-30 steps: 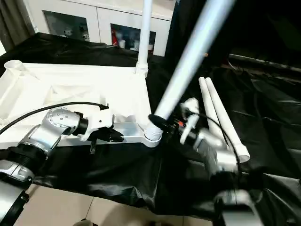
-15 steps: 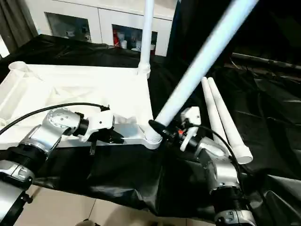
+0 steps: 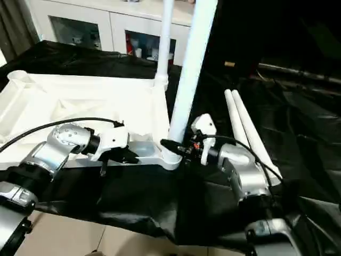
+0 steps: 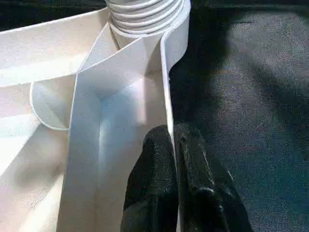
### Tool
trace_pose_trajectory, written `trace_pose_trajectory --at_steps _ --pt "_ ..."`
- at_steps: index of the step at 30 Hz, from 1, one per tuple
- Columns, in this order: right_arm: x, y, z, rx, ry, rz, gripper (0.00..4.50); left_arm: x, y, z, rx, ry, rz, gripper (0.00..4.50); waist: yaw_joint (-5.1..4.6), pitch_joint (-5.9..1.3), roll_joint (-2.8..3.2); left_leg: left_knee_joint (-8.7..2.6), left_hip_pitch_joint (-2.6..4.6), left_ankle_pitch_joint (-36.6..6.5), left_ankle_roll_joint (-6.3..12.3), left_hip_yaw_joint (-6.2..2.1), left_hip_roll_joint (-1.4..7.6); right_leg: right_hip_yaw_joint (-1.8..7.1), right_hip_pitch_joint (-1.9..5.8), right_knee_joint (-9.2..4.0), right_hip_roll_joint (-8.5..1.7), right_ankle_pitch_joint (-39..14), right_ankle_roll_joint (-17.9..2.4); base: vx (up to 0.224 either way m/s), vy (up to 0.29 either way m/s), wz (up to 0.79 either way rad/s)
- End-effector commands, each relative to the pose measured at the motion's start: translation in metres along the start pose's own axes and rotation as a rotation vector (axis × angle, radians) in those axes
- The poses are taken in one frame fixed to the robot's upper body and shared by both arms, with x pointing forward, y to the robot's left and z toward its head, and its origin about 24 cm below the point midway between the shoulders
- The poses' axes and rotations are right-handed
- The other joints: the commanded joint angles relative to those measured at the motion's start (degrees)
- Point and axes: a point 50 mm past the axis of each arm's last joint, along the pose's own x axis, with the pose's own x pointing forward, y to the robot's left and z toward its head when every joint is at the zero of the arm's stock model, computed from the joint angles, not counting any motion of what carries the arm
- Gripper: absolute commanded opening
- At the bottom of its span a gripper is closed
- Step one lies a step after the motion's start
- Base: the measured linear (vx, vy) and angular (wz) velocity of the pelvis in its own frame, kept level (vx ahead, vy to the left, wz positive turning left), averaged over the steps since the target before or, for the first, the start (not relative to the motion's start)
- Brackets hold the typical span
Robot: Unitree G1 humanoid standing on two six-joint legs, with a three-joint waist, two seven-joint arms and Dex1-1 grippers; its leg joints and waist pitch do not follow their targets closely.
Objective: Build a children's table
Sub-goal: Insert table leg to table base
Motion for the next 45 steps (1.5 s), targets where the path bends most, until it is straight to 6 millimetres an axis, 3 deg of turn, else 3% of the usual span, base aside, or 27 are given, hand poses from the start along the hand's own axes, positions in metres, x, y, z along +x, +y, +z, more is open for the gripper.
trace_pose_trajectory --at_steps 1,2,3,8,12,17,18,20,21,22,23,24,25,26,27,28,29,30,31,32,33,34,35,36,37,39,45 --pt "0.005 0.017 -0.036 0.091 0.164 0.121 1.87 0.010 -0.009 0.000 0.040 0.032 -0.070 0.00 -0.06 -2.70 0.64 -3.84 0.20 -21.1 0.83 0.07 0.69 2.43 2.18 -4.34 -2.89 -24.8 -8.4 0.000 0.000 0.00" --pt "0.005 0.017 -0.037 0.092 0.179 0.149 1.87 0.010 -0.009 0.000 0.041 0.031 -0.077 0.00 0.02 -2.76 0.72 -3.80 0.22 -20.5 0.90 0.13 0.71 2.53 2.16 -4.28 -2.93 -24.0 -8.6 0.000 0.000 0.00" --pt "0.004 0.017 -0.038 0.094 0.184 0.159 1.87 0.010 -0.010 0.001 0.042 0.028 -0.082 0.00 0.00 -2.78 0.41 -3.80 0.10 -20.2 0.98 0.15 0.73 2.53 2.25 -4.21 -2.91 -23.6 -8.7 0.000 0.000 0.00" --pt "0.002 0.016 -0.042 0.082 0.222 0.191 1.87 0.009 -0.012 0.003 0.040 0.012 -0.109 0.00 0.04 -2.80 0.64 -3.87 0.28 -21.1 0.63 0.12 0.79 2.51 2.11 -4.19 -2.90 -23.7 -9.0 0.000 0.000 0.00" --pt "0.005 0.011 -0.041 0.081 0.210 0.128 1.87 0.007 -0.009 0.003 0.022 0.005 -0.069 0.00 -0.13 -2.82 0.60 -3.90 0.28 -21.9 0.24 0.06 0.76 2.47 2.09 -4.16 -2.79 -23.5 -9.1 0.000 0.000 0.00" --pt "0.015 -0.005 -0.041 0.091 0.171 -0.148 1.87 0.005 0.008 0.006 -0.049 0.019 0.074 0.00 -0.87 -2.34 0.57 -3.73 0.80 -26.0 -0.64 -0.29 0.44 1.89 1.41 -5.37 -2.91 -33.6 -6.0 0.000 0.000 0.00" --pt "0.017 -0.006 -0.041 0.091 0.170 -0.193 1.87 0.004 0.010 0.007 -0.063 0.015 0.091 0.00 -1.23 -2.13 0.64 -3.50 1.17 -27.4 -1.10 -0.48 0.20 1.43 0.97 -6.04 -2.91 -37.5 -4.5 -0.053 0.002 -0.03" --pt "0.024 -0.010 -0.042 0.125 0.155 -0.310 1.87 0.002 0.016 0.012 -0.104 0.002 0.128 0.00 -2.18 -1.92 0.68 -3.33 1.11 -30.1 -1.43 -1.15 -0.08 -0.09 1.20 -7.27 -2.92 -42.8 -1.4 -0.068 0.013 -0.11" --pt "0.028 -0.010 -0.043 0.136 0.155 -0.355 1.87 0.002 0.018 0.013 -0.119 0.003 0.144 0.00 -2.49 -1.88 0.85 -3.38 1.15 -31.2 -1.55 -1.41 0.04 -0.62 1.36 -7.52 -3.00 -43.2 -1.1 -0.078 0.034 -0.17" --pt "0.035 -0.011 -0.044 0.138 0.169 -0.432 1.87 0.002 0.022 0.015 -0.139 0.010 0.173 0.00 -3.22 -1.92 1.44 -3.71 0.99 -33.9 -1.60 -2.07 0.43 -1.93 2.20 -7.99 -3.05 -41.8 -0.8 -0.077 0.051 -0.19" --pt "0.037 -0.011 -0.044 0.138 0.172 -0.445 1.87 0.002 0.022 0.015 -0.143 0.011 0.178 0.00 -4.04 -1.56 2.53 -4.91 0.75 -38.3 -1.89 -2.92 1.30 -3.15 3.28 -7.68 -2.78 -37.7 -1.5 -0.077 0.051 -0.19" --pt "0.039 -0.011 -0.044 0.135 0.177 -0.467 1.87 0.002 0.023 0.015 -0.149 0.014 0.187 0.00 -4.31 -1.39 2.92 -6.05 0.02 -41.6 -1.86 -3.38 2.08 -3.35 4.48 -6.38 -2.43 -33.9 -2.1 -0.112 0.026 -0.18" --pt "0.046 -0.011 -0.044 0.158 0.170 -0.534 1.87 0.004 0.028 0.017 -0.166 0.028 0.229 0.00 -3.04 -0.89 3.48 -10.27 -3.04 -49.0 -2.09 -3.53 4.23 -1.96 7.77 2.47 -1.50 -21.6 -4.3 -0.107 -0.020 0.04" --pt "0.047 -0.011 -0.044 0.162 0.169 -0.540 1.87 0.004 0.028 0.017 -0.168 0.029 0.233 0.00 -0.97 -0.13 3.49 -12.01 -2.70 -52.1 -1.07 -0.56 3.88 -0.73 5.51 6.00 -0.05 -12.2 -5.1 -0.107 -0.020 0.04" --pt "0.056 -0.010 -0.044 0.196 0.176 -0.632 1.87 0.006 0.036 0.017 -0.205 0.067 0.317 0.00 -0.95 -0.62 2.07 -10.86 -0.34 -49.0 -0.26 -0.09 3.12 1.22 4.33 5.32 -0.49 -17.8 -4.7 -0.021 -0.090 0.16" --pt "0.057 -0.010 -0.044 0.199 0.177 -0.642 1.87 0.006 0.037 0.017 -0.210 0.072 0.327 0.00 -0.97 -0.60 -1.53 1.91 6.26 -32.1 -2.92 0.14 -2.04 0.51 -3.88 -8.54 -4.41 -55.9 0.7 0.002 -0.094 -0.13" --pt "0.071 -0.004 -0.046 0.234 0.195 -0.711 1.87 0.008 0.046 0.020 -0.270 0.107 0.433 0.00 -1.21 -0.36 -1.17 6.58 4.12 -17.2 -0.51 -0.67 -2.41 1.89 -2.73 -10.44 -8.81 -70.0 1.5 0.002 -0.094 -0.13" --pt "0.073 -0.003 -0.046 0.243 0.198 -0.730 1.87 0.009 0.048 0.021 -0.285 0.109 0.452 0.00 -0.86 -0.86 -1.01 3.90 -0.34 -13.3 -0.25 -1.76 -1.35 2.22 2.48 -7.75 -9.71 -65.8 1.9 0.058 0.017 -0.36" --pt "0.079 0.000 -0.045 0.272 0.197 -0.748 1.87 0.012 0.050 0.025 -0.306 0.104 0.479 0.00 -0.07 -1.61 0.51 -1.40 -1.15 -15.2 -1.83 -2.54 0.35 1.59 3.76 -5.34 -6.84 -50.5 1.1 0.042 0.016 -0.21" --pt "0.084 0.002 -0.045 0.294 0.201 -0.757 1.87 0.013 0.052 0.027 -0.315 0.103 0.492 0.00 -0.40 -2.38 1.63 -2.50 0.34 -17.2 -2.85 -2.95 0.71 0.72 3.04 -3.95 -4.86 -33.7 -2.1 0.042 0.016 -0.21" --pt "0.087 0.004 -0.044 0.305 0.205 -0.766 1.87 0.015 0.052 0.029 -0.320 0.102 0.499 0.00 -0.53 -2.24 1.77 -2.84 0.59 -17.2 -2.69 -2.62 0.76 0.81 2.91 -3.91 -4.44 -28.1 -3.9 0.000 0.000 0.00" --pt "0.090 0.005 -0.044 0.312 0.211 -0.775 1.87 0.017 0.053 0.031 -0.325 0.102 0.505 0.00 -0.51 -2.06 1.42 -3.18 0.89 -17.1 -2.00 -2.09 0.58 0.91 2.82 -3.95 -4.04 -23.1 -6.4 0.000 0.000 0.00" --pt "0.093 0.007 -0.043 0.316 0.215 -0.774 1.87 0.019 0.053 0.033 -0.326 0.103 0.506 0.00 -0.42 -1.45 1.17 -3.08 1.43 -20.5 -1.12 -1.55 0.15 0.67 2.14 -4.94 -4.01 -30.0 -6.0 0.000 0.000 0.00" --pt "0.095 0.008 -0.043 0.312 0.220 -0.770 1.87 0.021 0.053 0.034 -0.327 0.103 0.505 0.00 -0.42 -1.45 1.17 -3.08 1.43 -20.5 -1.12 -1.55 0.15 0.67 2.14 -4.94 -4.01 -30.0 -6.0 0.000 0.000 0.00" --pt "0.096 0.008 -0.042 0.308 0.224 -0.772 1.87 0.022 0.053 0.034 -0.328 0.103 0.505 0.00 -0.64 -1.35 1.16 -2.78 1.78 -23.4 -0.76 -1.49 -0.11 0.35 1.83 -5.78 -4.13 -35.3 -4.3 0.000 0.000 0.00" --pt "0.096 0.008 -0.042 0.308 0.227 -0.776 1.87 0.023 0.052 0.034 -0.330 0.106 0.501 0.00 -0.76 -1.38 1.58 -3.20 1.51 -24.9 -0.66 -1.87 0.20 0.10 2.18 -6.13 -4.24 -36.3 -2.9 0.000 0.000 0.00" --pt "0.097 0.008 -0.044 0.326 0.249 -0.807 1.87 0.027 0.052 0.033 -0.344 0.122 0.498 0.00 -1.63 -1.09 2.12 -3.64 2.62 -30.8 -0.42 -2.31 0.52 -1.40 2.18 -7.35 -4.23 -35.8 -2.2 0.000 0.000 0.00"
